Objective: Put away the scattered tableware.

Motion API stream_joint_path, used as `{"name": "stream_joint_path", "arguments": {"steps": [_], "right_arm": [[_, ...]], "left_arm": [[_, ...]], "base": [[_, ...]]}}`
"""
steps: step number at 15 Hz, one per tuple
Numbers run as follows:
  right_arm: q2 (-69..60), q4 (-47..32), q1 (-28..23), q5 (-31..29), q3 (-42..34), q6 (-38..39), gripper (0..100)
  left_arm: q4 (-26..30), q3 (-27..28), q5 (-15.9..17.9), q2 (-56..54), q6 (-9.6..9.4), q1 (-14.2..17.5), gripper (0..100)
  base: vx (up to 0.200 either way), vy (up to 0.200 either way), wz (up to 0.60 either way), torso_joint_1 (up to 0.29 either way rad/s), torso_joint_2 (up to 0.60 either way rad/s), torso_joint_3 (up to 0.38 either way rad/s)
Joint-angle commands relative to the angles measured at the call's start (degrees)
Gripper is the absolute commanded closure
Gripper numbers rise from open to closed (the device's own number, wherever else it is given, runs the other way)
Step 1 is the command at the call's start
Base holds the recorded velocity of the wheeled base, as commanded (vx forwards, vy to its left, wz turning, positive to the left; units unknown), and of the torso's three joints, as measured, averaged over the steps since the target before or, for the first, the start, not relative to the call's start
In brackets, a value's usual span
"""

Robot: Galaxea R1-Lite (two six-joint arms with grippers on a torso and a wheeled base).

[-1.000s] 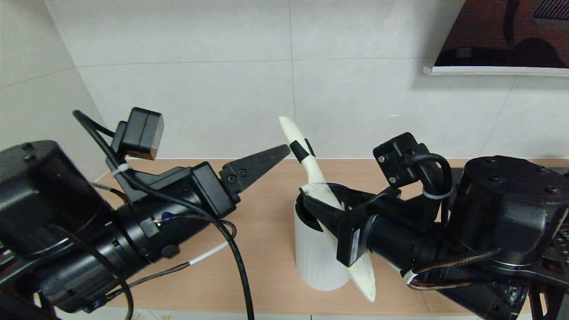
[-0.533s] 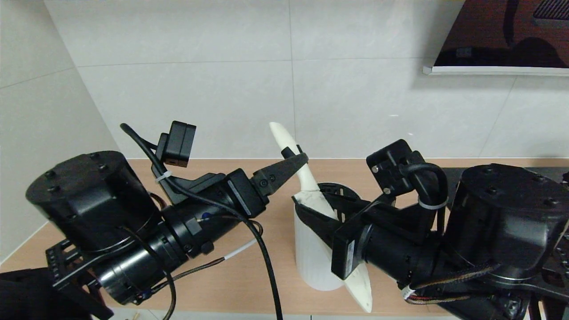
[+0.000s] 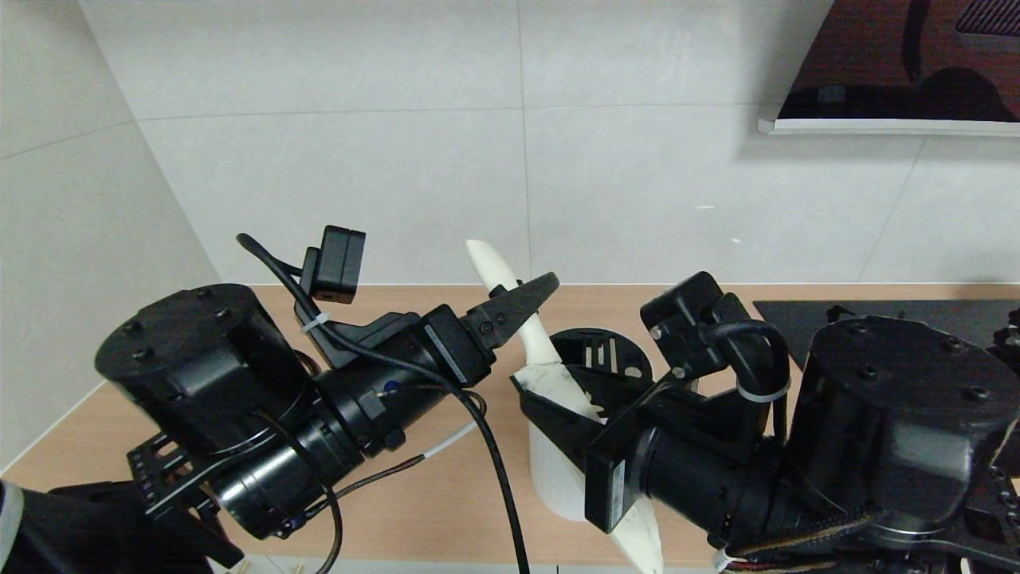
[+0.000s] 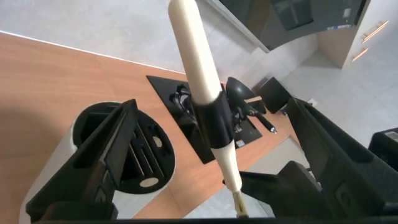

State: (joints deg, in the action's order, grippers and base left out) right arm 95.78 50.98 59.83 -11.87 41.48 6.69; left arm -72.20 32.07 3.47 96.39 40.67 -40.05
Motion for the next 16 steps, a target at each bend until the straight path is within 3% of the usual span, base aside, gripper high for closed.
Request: {"name": "stream_joint_path", "arguments": {"steps": [1, 4, 5, 16], "right_arm": [[0.11, 0.0, 0.55, 0.01, -0.18, -0.01, 100], [0.11, 0.0, 0.99, 0.01, -0.35, -0.01, 100], [0.11, 0.0, 0.99, 0.01, -0.35, -0.01, 100], [-0.33, 0.08, 0.73, -0.17, -0.53, -0.01, 100]], "left_arm": [[-0.04, -0.08, 0.04, -0.06, 0.03, -0.03, 0], [-0.04, -0.34, 0.04, 0.03, 0.03, -0.65, 0], [-0.04, -0.43, 0.04, 0.11, 0.03, -0.74, 100], [-0.04, -0.43, 0.39, -0.15, 0.11, -0.82, 100]], "base": [[0.0, 0.0, 0.0, 0.0, 0.0, 0.0], [0.0, 0.0, 0.0, 0.0, 0.0, 0.0], [0.0, 0.0, 0.0, 0.0, 0.0, 0.0], [0.0, 0.0, 0.0, 0.0, 0.0, 0.0]]}}
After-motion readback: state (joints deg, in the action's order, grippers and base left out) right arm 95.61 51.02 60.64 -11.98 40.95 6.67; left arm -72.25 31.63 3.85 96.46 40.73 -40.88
